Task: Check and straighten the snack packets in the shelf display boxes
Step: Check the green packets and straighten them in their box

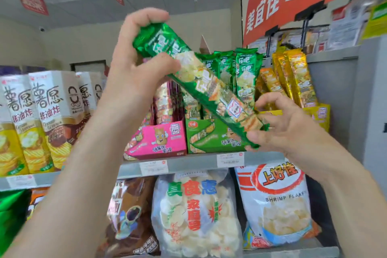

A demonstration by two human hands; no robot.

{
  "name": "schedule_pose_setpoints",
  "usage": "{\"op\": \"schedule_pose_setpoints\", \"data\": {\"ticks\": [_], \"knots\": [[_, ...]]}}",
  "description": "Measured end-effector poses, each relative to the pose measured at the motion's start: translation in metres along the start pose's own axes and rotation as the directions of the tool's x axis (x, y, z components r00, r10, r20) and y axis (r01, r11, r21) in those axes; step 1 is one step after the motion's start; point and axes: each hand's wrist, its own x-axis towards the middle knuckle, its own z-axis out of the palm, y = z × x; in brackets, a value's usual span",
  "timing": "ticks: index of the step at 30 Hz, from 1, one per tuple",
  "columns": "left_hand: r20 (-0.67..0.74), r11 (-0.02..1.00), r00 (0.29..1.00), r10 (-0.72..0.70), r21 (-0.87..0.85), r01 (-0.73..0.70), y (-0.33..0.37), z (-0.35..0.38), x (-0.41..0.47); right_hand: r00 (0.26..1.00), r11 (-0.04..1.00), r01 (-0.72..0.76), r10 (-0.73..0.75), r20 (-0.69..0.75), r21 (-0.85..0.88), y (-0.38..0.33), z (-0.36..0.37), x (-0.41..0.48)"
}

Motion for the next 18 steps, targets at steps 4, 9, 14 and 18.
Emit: {"op": "schedule_pose_setpoints", "data": {"ticks": [4, 9, 14, 18], "knots": [[0.227, 0.969, 0.969, 0.098, 0.199, -0.144, 0.017, 0.013, 0.037, 0.994, 0.959, 0.040, -0.066, -0.083, -0.281, 0.006, 0.013, 0.005], [0.171, 0.975, 0.983, 0.075, 0.194, -0.108, 0.037, 0.035, 0.088, 0.984, 0.892, 0.115, -0.164, -0.075, -0.438, -0.018, -0.011, 0.020], [0.037, 0.988, 0.997, 0.072, 0.133, -0.076, 0.046, 0.054, 0.145, 0.878, 0.833, 0.332, -0.445, -0.178, -0.444, -0.055, -0.038, 0.066], [0.059, 0.970, 0.998, 0.016, 0.242, -0.030, 0.044, 0.056, 0.176, 0.888, 0.901, 0.283, -0.376, -0.264, -0.328, -0.053, -0.048, 0.099]]}}
